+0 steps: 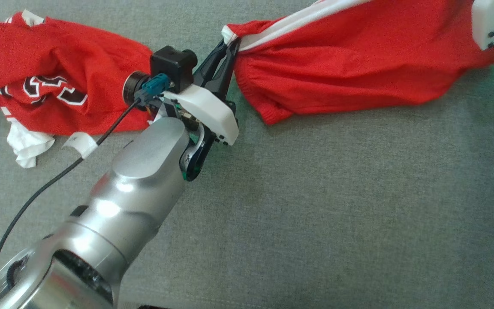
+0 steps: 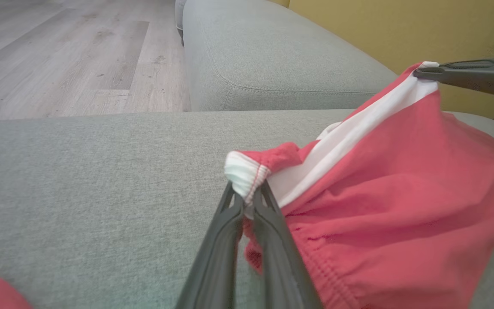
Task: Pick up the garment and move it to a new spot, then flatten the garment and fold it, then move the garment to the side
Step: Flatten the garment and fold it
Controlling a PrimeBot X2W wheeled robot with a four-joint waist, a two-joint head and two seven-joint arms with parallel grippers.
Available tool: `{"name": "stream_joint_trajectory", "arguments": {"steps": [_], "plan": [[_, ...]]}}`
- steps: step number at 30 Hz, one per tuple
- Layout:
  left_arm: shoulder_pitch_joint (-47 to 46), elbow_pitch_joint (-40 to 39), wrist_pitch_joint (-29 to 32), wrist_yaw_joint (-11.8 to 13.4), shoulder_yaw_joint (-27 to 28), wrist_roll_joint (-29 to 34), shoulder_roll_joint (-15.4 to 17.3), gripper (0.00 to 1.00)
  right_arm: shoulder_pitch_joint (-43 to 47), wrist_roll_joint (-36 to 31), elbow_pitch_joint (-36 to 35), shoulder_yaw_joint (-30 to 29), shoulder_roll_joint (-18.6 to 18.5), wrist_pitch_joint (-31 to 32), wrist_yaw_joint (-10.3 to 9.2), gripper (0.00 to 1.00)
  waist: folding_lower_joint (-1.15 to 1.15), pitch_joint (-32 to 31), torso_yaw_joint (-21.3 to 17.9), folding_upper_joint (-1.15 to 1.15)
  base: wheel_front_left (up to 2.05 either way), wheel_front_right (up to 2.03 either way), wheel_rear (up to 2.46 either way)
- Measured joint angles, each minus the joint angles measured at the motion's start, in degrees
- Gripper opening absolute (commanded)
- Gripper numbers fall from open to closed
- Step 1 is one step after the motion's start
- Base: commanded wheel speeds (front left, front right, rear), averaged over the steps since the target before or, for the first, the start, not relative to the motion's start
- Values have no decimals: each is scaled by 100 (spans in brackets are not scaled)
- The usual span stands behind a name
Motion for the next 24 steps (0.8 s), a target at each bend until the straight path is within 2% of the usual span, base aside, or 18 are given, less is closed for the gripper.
{"name": "stream_joint_trajectory", "arguments": {"steps": [6,7,8,10,11,16,21,23,24], "plan": [[-110,174,-78,-85,43,-4,-113,0,-141,175,303,110,107,-123,0,0,0,125,65,0,0,0,0],[-126,204,-100,-102,42,-4,-116,0,-162,189,345,147,131,-125,0,76,0,141,64,0,0,0,0],[-148,235,-103,-102,42,-4,-125,7,-181,190,404,165,148,-163,0,100,1,155,61,0,0,0,0],[-191,293,-107,-103,36,-3,-143,84,-210,241,519,177,183,-219,0,100,0,173,48,0,0,0,0],[-203,325,-108,-103,36,-3,-152,100,-211,283,566,177,205,-263,0,100,0,173,37,0,0,0,0],[-201,480,-151,-148,35,-3,-180,100,-197,523,745,172,334,-478,0,100,0,42,-34,0,0,0,0],[-55,470,-158,-132,258,-3,-165,100,36,1023,604,-35,354,-1124,0,100,-1,-322,-96,0,0,0,0],[105,237,-165,-22,468,94,-45,100,244,1122,500,-86,377,-1333,0,100,-1,-501,-145,0,0,0,0],[338,-44,-174,124,727,255,141,100,479,1428,479,-398,439,-1496,0,100,-1,-699,-211,0,0,0,0]]}}
